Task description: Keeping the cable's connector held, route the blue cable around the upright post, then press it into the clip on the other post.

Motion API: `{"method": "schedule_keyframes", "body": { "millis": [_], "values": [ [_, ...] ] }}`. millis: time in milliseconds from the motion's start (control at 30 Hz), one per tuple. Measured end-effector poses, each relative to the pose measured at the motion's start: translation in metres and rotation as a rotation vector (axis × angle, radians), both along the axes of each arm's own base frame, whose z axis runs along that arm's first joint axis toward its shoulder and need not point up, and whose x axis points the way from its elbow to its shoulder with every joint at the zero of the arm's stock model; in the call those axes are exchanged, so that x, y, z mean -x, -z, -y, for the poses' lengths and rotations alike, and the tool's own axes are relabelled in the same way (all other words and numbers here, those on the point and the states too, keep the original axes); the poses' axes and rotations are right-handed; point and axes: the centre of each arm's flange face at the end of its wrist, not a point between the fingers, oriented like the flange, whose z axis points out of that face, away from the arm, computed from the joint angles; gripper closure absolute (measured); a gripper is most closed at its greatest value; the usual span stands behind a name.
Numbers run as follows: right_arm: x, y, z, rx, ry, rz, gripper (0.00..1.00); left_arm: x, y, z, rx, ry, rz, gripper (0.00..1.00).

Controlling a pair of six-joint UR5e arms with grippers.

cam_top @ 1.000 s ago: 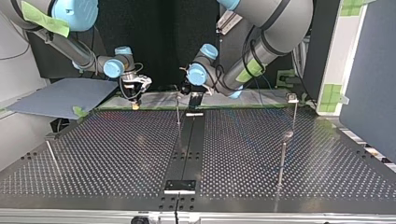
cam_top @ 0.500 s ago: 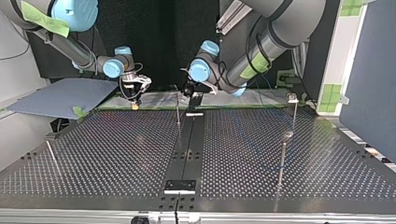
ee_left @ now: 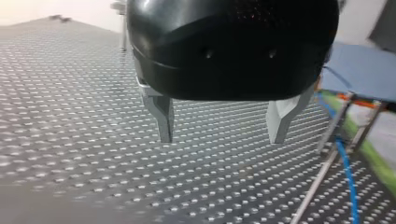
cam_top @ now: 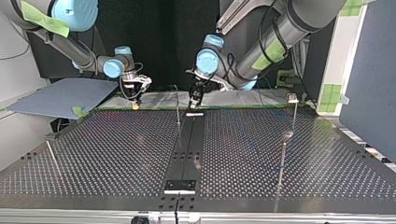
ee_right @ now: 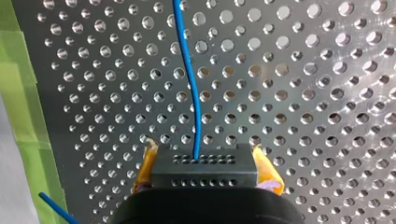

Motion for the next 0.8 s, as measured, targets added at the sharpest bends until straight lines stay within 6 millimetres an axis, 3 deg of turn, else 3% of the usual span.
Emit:
{"method": "schedule_keyframes", "body": {
  "millis": [800],
  "values": [
    [0.008, 0.0, 0.004, -0.002, 0.021, -0.002, 1.0, 0.08, -0.052, -0.053, -0.009, -0.093, -0.008, 0.04]
  ]
}}
